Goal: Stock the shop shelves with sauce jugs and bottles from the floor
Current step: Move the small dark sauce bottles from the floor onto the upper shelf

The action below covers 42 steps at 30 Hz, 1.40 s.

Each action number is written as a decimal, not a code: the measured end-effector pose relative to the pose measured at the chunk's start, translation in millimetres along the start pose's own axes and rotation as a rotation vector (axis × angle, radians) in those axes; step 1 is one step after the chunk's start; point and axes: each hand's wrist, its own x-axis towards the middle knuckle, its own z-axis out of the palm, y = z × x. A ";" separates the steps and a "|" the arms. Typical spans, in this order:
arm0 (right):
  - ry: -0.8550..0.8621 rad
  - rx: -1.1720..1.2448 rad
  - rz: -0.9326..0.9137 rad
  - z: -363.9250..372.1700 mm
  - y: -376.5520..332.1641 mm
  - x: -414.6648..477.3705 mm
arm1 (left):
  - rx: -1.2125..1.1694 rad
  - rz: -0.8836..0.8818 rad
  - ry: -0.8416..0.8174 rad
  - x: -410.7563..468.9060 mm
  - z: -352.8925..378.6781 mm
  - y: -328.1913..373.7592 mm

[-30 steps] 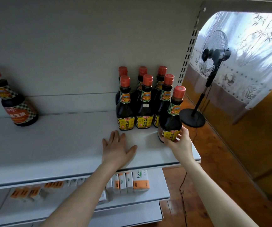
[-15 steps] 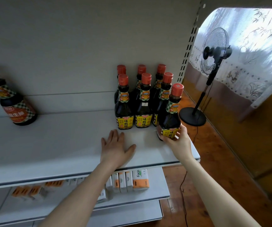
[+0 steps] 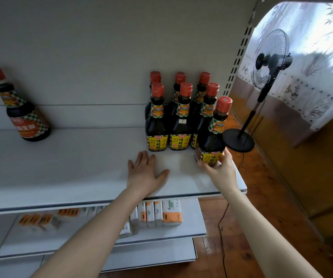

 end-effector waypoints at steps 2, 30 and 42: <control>-0.005 -0.185 0.003 -2.0 1.2 -6.6 | -0.024 0.006 0.007 -2.3 -3.2 -1.1; -0.911 -0.391 -0.556 461.3 -235.1 -379.7 | -0.030 -0.910 0.262 -497.3 -62.5 -503.6; -1.230 -0.480 -0.525 694.2 -265.5 -496.7 | -0.207 -1.195 0.123 -578.4 -26.3 -691.2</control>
